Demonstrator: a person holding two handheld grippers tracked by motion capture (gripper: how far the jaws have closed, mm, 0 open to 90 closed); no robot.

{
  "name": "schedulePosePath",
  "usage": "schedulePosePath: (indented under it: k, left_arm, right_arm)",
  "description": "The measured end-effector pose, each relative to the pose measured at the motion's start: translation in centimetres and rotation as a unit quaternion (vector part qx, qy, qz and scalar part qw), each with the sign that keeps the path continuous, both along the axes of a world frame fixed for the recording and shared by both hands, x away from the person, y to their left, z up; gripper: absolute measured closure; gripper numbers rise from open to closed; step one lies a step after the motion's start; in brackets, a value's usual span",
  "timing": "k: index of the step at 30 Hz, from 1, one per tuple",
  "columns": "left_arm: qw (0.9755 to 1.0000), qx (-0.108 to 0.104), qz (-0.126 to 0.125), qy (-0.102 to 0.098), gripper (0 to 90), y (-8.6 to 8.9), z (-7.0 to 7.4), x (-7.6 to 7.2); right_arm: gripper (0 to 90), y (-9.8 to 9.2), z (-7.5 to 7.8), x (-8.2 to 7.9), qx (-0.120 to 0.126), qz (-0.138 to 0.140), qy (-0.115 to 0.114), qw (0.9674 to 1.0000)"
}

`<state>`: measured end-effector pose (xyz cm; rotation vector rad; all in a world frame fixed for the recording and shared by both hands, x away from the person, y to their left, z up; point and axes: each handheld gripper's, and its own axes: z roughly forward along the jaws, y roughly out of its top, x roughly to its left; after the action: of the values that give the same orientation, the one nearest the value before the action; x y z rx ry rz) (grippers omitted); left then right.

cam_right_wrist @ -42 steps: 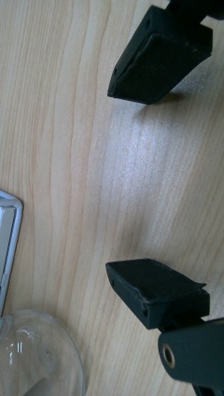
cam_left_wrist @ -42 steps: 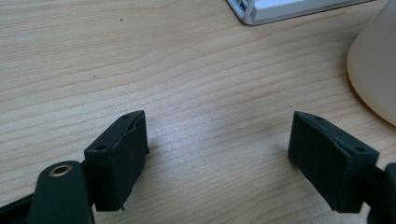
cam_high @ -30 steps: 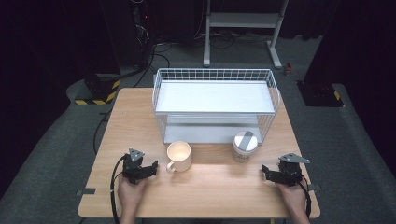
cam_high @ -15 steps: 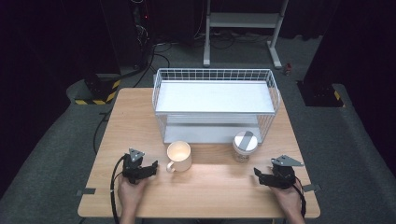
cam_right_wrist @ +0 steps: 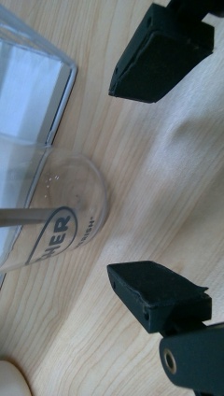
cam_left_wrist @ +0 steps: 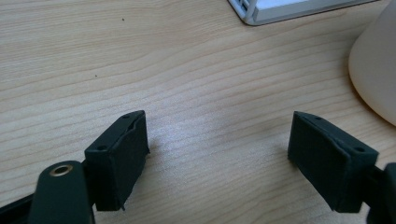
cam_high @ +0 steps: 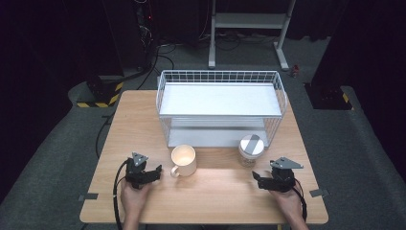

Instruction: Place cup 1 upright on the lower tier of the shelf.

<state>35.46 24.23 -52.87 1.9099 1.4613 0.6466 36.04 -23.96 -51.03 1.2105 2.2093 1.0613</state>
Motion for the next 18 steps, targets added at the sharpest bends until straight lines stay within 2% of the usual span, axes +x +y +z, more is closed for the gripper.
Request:
schedulePosePath:
  k: [9, 18]
  left_arm:
    - [1.0, 0.0, 0.001, 0.0, 20.5, 0.0, 0.0, 0.0]
    - [1.0, 0.0, 0.001, 0.001, 20.5, 0.0, 0.0, 0.0]
  right_arm:
    - [11.7, 1.3, 0.6, 1.0, 0.002, 0.009, -0.011, 0.9999]
    - [10.2, 2.3, 0.9, 2.1, 0.007, 0.005, -0.019, 0.9998]
